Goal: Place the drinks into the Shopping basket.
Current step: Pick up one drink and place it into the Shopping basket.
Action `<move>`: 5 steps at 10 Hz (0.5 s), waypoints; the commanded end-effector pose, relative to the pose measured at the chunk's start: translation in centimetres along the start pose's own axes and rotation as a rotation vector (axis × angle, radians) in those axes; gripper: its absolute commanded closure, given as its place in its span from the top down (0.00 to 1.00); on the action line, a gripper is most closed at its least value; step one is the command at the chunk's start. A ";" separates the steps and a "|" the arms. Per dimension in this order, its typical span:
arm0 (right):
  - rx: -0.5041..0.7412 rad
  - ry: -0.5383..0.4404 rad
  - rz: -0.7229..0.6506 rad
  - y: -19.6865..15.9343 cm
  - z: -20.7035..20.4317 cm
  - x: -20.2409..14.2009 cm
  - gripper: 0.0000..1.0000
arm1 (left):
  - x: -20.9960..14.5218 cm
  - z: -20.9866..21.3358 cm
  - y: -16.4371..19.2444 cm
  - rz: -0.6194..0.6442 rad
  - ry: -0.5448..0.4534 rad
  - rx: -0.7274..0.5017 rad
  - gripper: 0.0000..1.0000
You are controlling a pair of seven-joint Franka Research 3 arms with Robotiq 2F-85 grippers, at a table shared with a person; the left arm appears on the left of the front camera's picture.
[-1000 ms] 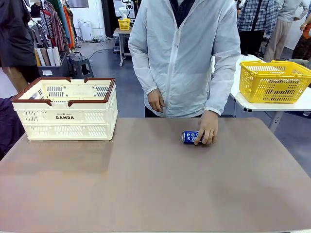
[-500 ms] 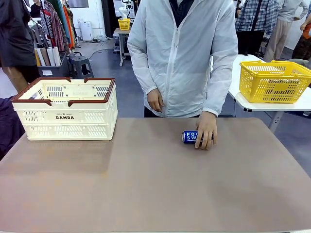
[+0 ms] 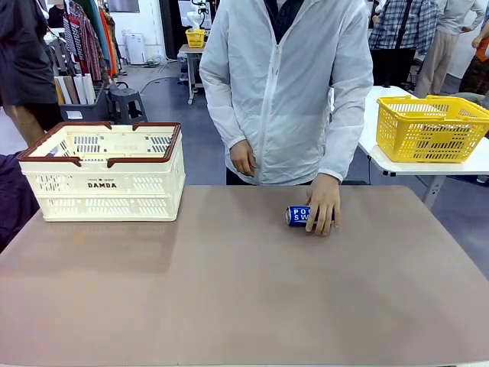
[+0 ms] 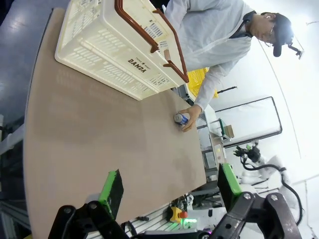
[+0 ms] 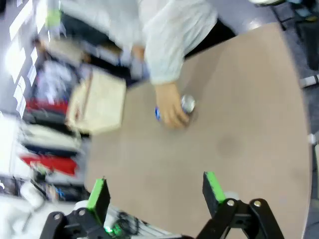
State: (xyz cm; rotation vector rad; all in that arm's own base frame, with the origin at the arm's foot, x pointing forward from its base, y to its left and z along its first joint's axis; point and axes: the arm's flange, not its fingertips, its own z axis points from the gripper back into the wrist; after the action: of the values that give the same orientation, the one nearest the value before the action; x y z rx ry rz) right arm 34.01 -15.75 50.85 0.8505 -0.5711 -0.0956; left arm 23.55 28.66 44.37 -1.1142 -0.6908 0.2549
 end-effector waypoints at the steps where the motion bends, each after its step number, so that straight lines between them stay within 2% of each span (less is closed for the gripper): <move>1: -0.110 0.174 0.218 4.0 -9.6 3.6 1.00 | 0.2 0.3 0.0 -0.021 -0.015 -0.021 1.00; 2: -0.146 0.216 0.288 6.0 -13.9 3.6 1.00 | 0.2 0.3 0.0 -0.021 -0.015 -0.021 1.00; 3: -0.133 0.248 0.335 7.3 -16.8 3.2 1.00 | 0.2 0.3 0.0 -0.021 -0.015 -0.021 1.00; 4: -0.100 0.252 0.319 6.7 -15.6 3.8 1.00 | 0.2 0.3 0.0 -0.021 -0.015 -0.021 1.00; 5: -0.078 0.179 0.237 3.9 -10.8 5.3 1.00 | 0.2 0.3 0.0 -0.021 -0.015 -0.021 1.00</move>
State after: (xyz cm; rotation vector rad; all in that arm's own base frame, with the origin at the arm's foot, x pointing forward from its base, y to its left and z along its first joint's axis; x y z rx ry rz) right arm 44.23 -0.23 48.87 0.6482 -0.4488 0.2373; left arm 23.51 28.69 44.41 -1.1145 -0.6904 0.2549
